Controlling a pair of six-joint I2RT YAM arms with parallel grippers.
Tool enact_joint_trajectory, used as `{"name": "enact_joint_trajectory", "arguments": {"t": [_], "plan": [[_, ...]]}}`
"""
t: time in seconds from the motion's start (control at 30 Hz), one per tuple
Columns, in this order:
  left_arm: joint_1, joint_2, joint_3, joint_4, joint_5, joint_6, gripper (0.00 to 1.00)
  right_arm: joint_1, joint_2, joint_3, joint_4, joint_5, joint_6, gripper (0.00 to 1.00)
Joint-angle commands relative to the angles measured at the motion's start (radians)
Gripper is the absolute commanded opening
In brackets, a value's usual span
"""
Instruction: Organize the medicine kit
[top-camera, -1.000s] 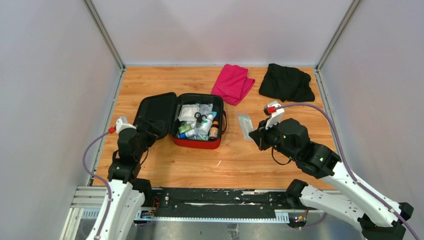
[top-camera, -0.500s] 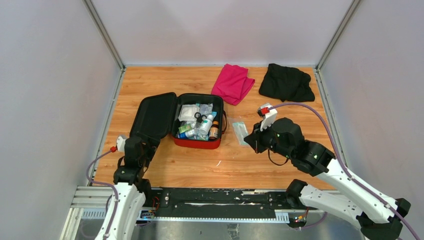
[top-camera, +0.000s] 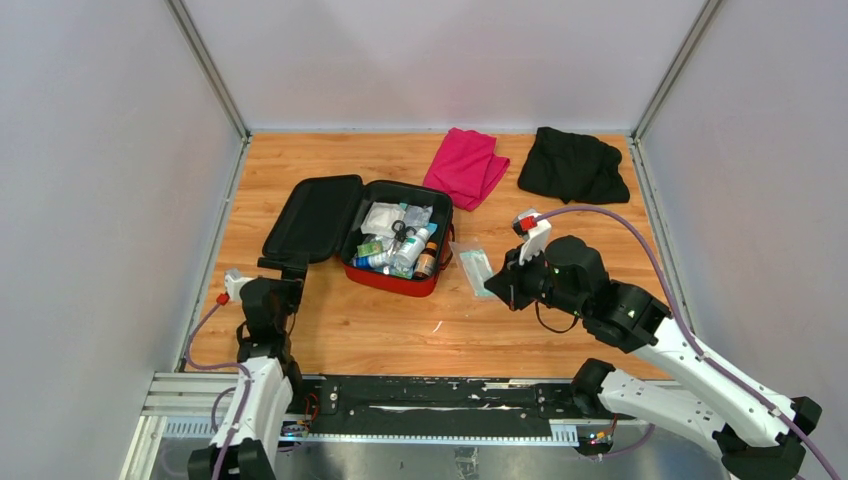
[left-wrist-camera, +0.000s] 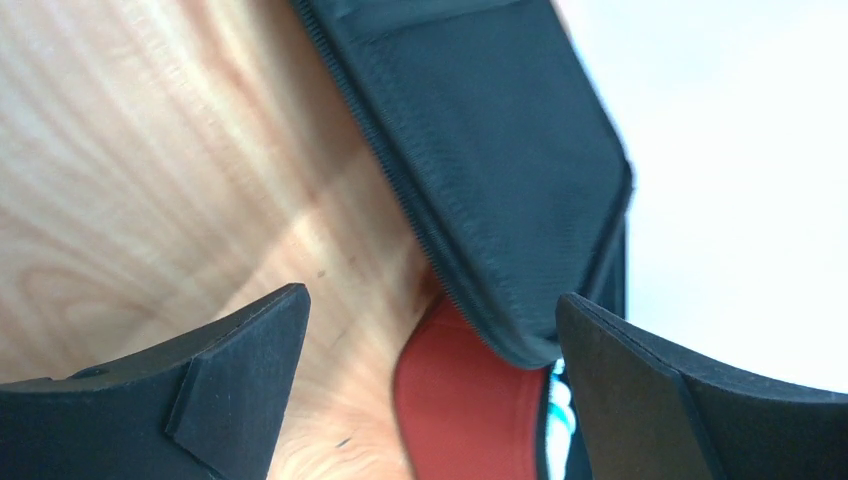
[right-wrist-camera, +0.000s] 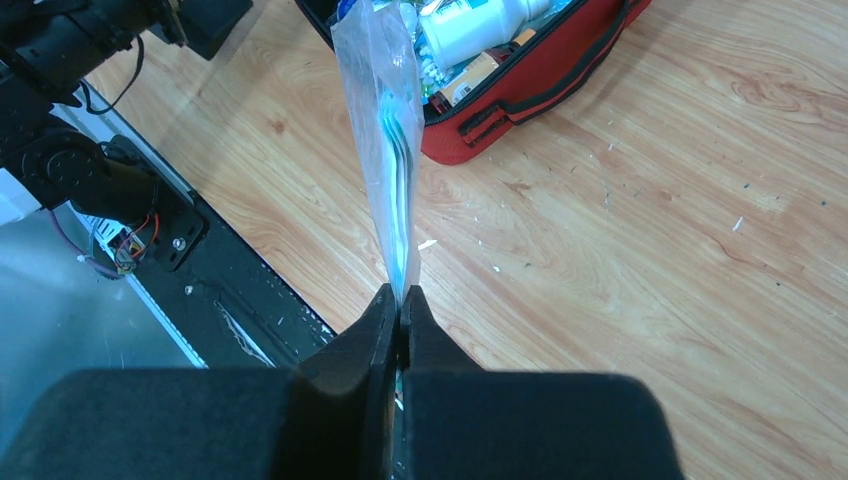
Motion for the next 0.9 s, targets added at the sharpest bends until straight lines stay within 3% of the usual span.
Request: {"name": "enact_joint_trajectory", "arguments": {"t": [0.0,0.13,0.2,0.33,0.67,0.87], "plan": [[0.035,-0.069,-0.042,0.070,0.057,-0.017,1.00,-0.011,-0.002,0.020,-0.028,-0.024,0.009,0.00],[0.037,-0.229,-0.013,-0.159,0.007,0.015,1.00,-0.011,0.007,0.022,-0.028,-0.029,0.009,0.00],[0.037,-0.252,-0.016,-0.165,0.002,0.014,1.00,-0.010,0.008,0.019,-0.028,-0.029,0.009,0.00],[0.041,-0.161,-0.080,0.024,0.005,-0.041,1.00,-0.011,0.008,0.022,-0.031,-0.038,0.003,0.00],[0.071,0.340,-0.028,0.481,0.126,-0.051,1.00,-0.011,-0.005,0.013,-0.036,-0.035,0.000,0.00],[0.100,0.556,-0.013,0.679,0.149,-0.085,1.00,-0.010,-0.020,0.004,-0.036,-0.031,0.005,0.00]]}}
